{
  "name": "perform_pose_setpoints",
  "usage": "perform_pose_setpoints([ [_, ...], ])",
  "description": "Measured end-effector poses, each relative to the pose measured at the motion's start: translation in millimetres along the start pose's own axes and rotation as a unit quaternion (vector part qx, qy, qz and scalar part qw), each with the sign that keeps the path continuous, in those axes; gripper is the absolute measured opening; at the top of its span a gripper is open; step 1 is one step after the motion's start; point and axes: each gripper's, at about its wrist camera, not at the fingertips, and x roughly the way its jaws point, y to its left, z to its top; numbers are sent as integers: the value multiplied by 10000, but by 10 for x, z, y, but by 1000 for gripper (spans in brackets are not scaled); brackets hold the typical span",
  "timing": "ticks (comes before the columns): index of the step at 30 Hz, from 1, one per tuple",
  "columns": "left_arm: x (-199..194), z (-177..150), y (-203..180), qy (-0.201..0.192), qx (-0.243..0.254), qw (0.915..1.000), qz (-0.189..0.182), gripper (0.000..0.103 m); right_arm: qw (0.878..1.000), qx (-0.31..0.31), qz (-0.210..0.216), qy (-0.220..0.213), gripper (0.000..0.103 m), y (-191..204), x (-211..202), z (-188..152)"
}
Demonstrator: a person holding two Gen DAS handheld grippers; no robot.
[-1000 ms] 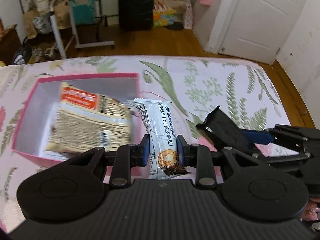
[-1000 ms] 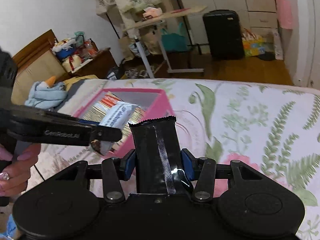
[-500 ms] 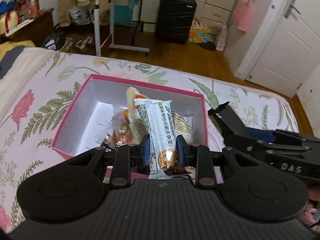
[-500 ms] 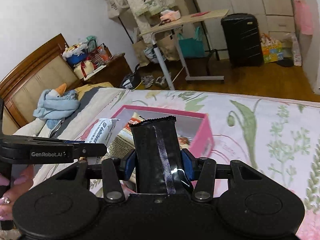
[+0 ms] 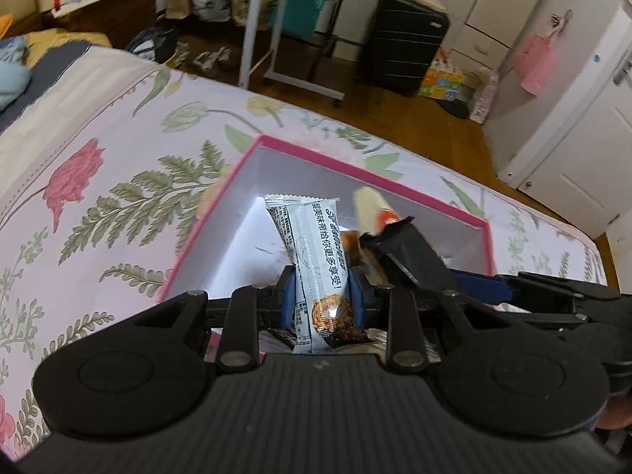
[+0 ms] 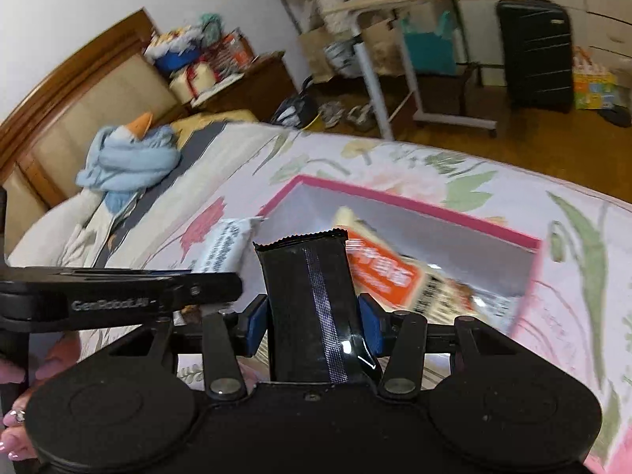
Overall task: Organize snacks
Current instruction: 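Carry the black pack and biscuit bar into the pink box and open both grippers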
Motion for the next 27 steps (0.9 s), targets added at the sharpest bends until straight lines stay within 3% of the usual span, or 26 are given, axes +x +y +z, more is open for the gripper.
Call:
perform_pose_setpoints([
  [4, 168, 29, 158, -16, 126, 9998, 140, 27, 9997, -10, -131, 187, 56, 54, 234, 101],
  [12, 535, -19, 311, 387, 20, 9991, 157, 30, 9989, 375, 117, 245, 57, -39, 423, 225],
  [13, 541, -27, 307, 393, 30, 9991, 140, 32, 9987, 406, 184, 252, 61, -49, 419, 233],
  [15, 527, -32, 296, 367, 23, 9992, 131, 48, 9978, 506, 317, 279, 74, -52, 405, 256],
  [16, 504, -37, 292, 316, 22, 9994, 132, 50, 9971, 578, 388, 292, 77, -60, 380, 261],
  [22, 263, -49, 246, 50, 95, 9997, 224, 56, 9939, 805, 750, 104, 77, -104, 128, 242],
  [27, 32, -101, 197, -54, 184, 9995, 236, 57, 9961, 643, 608, -55, 77, -115, -158, 134],
])
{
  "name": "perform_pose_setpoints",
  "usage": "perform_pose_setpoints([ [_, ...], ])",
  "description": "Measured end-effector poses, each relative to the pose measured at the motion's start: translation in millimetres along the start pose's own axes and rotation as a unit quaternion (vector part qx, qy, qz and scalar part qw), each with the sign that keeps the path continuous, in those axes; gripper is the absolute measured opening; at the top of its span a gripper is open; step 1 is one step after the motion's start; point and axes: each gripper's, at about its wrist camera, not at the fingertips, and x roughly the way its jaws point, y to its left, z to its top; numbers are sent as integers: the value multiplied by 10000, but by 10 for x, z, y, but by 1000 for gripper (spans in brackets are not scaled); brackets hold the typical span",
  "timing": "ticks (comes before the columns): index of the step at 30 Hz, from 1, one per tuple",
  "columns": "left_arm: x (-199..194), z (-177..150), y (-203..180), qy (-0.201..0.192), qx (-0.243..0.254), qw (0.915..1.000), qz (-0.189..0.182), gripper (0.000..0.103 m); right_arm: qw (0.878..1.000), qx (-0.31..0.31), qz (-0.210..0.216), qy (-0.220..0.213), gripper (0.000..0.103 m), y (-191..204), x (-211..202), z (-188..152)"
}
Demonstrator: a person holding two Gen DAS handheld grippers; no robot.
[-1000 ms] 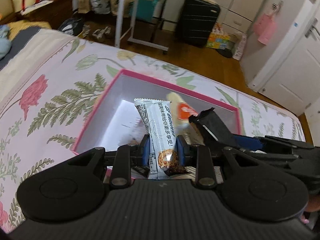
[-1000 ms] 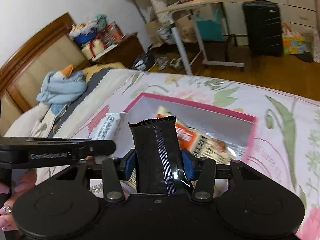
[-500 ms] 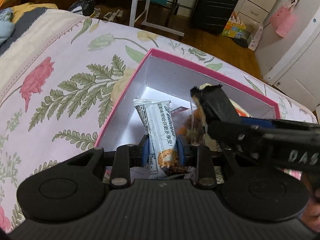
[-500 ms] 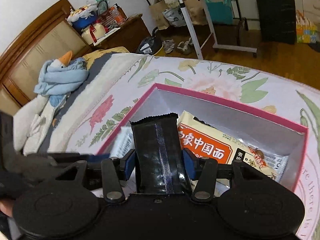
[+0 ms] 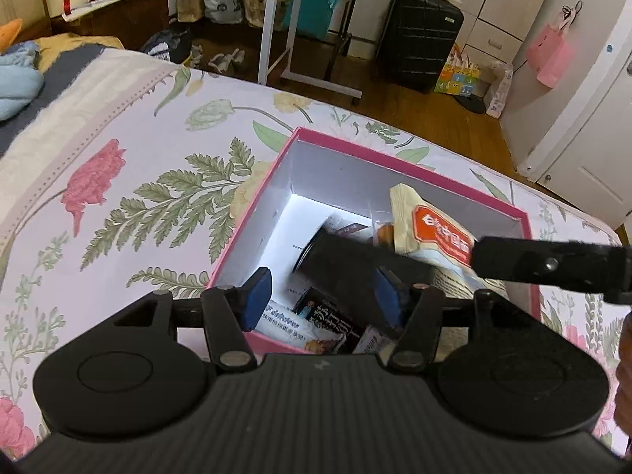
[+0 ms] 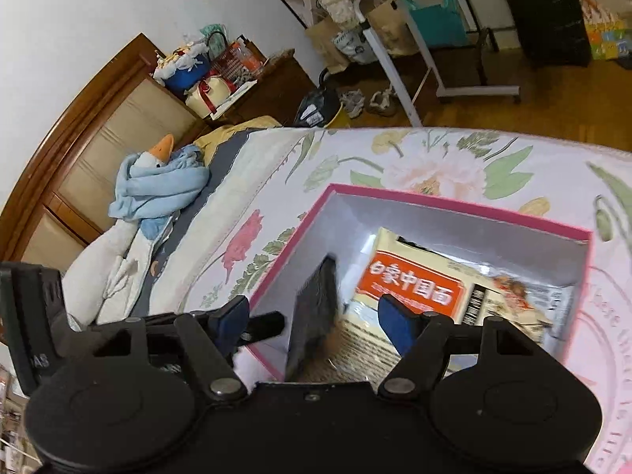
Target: Organize snacks
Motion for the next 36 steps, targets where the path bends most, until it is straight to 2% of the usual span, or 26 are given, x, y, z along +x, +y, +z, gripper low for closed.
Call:
perform_pose_setpoints([
  [7, -344, -170, -150, -86, 203, 9997, -110, 57, 9982, -442, -335, -238, 77, 23, -470, -318],
  [14, -690, -306, -475, -240, 513, 9979, -321, 58, 9919, -782, -798, -608, 77, 55, -927, -542],
  [25, -1094, -528, -1081, -331, 1129, 9908, -669, 61, 9830, -599, -1358, -1083, 77, -82, -1648, -886],
  [32, -1249, -685, -1275, -392, 1167, 9883, -906, 63, 9740, -529, -1799, -1270, 76, -231, -1902, -1223],
  [36, -1285, -817, -1404, -423, 1297, 9869, -866, 64, 9690, -440, -2001, -1378, 76, -282, -2023, -1382],
])
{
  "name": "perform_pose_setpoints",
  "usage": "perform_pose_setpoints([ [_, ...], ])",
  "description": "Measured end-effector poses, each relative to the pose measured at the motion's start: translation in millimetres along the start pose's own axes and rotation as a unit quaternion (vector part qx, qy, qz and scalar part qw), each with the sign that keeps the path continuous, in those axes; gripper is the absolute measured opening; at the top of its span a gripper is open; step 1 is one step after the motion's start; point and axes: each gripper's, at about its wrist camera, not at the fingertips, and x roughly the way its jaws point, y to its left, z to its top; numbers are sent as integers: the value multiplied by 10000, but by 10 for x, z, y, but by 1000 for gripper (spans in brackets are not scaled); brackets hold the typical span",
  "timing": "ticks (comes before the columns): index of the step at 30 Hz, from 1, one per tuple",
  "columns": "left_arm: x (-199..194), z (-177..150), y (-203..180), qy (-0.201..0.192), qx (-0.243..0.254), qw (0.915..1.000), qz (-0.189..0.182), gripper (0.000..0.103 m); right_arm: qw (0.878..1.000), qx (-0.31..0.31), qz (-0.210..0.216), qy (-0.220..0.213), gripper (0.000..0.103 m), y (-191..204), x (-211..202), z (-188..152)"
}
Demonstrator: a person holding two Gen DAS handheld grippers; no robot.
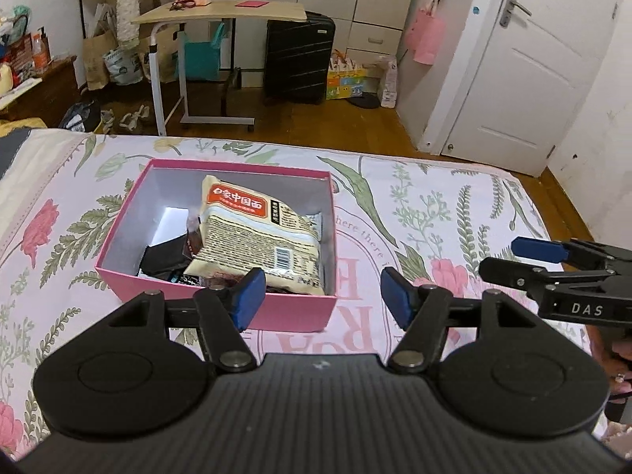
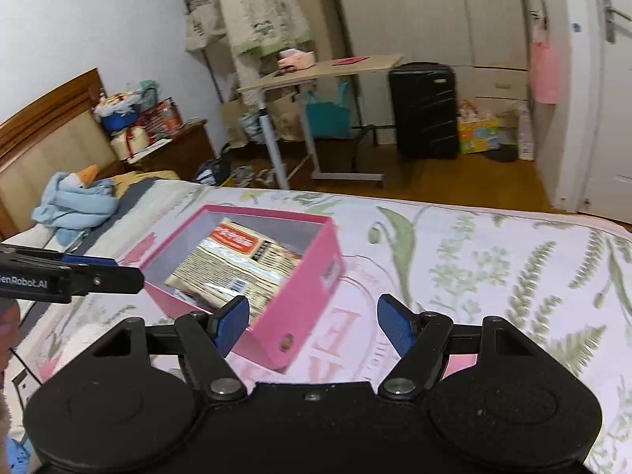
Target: Organize snacks
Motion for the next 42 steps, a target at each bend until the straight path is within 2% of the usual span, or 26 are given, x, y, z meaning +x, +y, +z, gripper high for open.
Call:
perform_pose_setpoints([
  [4, 15, -107, -162, -30, 181, 9997, 129, 67, 9992, 35, -394, -58, 76, -44, -127, -145],
  [10, 140, -288, -307, -29, 279, 9995, 176, 77, 9948, -89, -1019, -4, 78, 27, -226, -322],
  [12, 195, -349, -317, 14, 277, 9995, 148, 81, 9935, -30, -1141, 47, 83, 36, -224, -361],
  [14, 237, -403, -329, 63, 279, 9995, 127, 86, 9914, 62, -1306, 59, 93, 26, -216, -416],
  [20, 244, -480, -334, -53, 172, 9997, 186, 89, 9817, -127, -1891, 194, 96, 67, -168, -530],
  [27, 231, -516, -332, -211, 181, 9994, 201, 89, 9842, 260, -1750, 63, 95, 22, -307, -612],
  [35, 239, -542, -405, -402, 360, 9978, 379, 89, 9815, 409, -1870, -23, 95, 28, -372, -588],
  [42, 291, -548, -423, -337, 374, 9980, 384, 89, 9798, 486, -1938, 113, 95, 34, -382, -586],
])
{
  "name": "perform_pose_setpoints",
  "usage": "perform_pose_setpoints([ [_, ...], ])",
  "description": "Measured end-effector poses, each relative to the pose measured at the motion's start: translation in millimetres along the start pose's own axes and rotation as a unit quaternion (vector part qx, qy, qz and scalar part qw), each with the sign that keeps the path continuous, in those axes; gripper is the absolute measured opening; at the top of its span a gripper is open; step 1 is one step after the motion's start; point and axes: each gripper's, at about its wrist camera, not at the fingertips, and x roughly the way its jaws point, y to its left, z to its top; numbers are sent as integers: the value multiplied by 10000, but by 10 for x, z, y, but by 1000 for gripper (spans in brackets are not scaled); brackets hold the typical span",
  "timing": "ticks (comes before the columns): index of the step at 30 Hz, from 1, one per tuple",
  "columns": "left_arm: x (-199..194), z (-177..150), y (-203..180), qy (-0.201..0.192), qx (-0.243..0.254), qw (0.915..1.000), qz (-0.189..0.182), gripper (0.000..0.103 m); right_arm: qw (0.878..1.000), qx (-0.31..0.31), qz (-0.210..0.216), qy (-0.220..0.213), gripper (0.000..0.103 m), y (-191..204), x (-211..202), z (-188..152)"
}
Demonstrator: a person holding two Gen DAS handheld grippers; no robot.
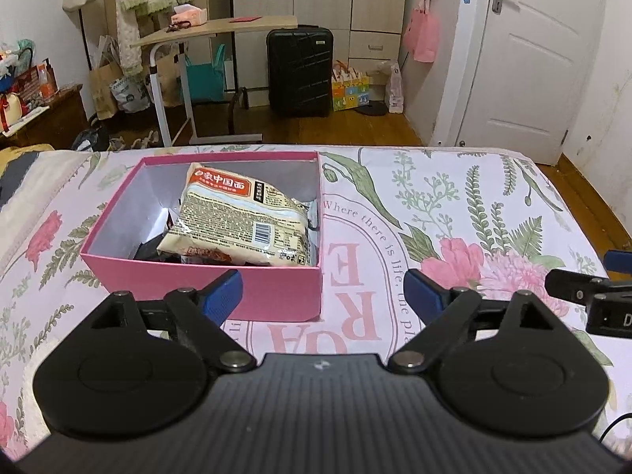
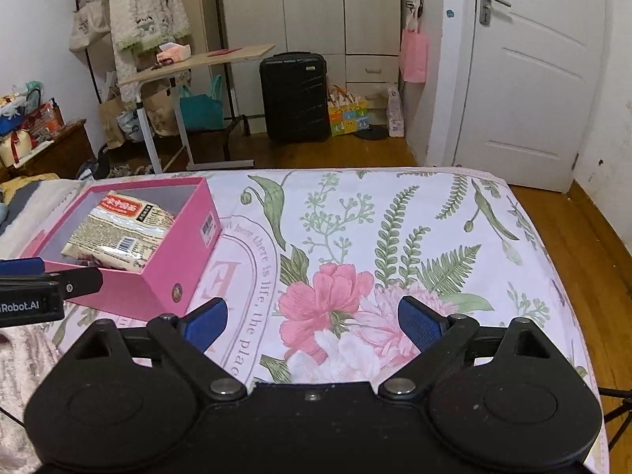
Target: Organize snacks
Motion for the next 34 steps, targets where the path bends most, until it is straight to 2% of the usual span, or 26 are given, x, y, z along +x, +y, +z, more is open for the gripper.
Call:
perform_pose_setpoints([
  [9, 16, -17, 11, -36, -71, 9998, 157, 89, 10000, -1, -35, -9, 95, 4, -10, -3],
  [23, 12, -34, -9, -69, -42, 9996, 278, 100, 9999, 23, -113, 47, 95, -8, -16, 3],
  [34, 17, -36, 13, -28, -63, 9996, 278, 100, 9998, 42, -151, 96, 95, -18, 8, -4],
])
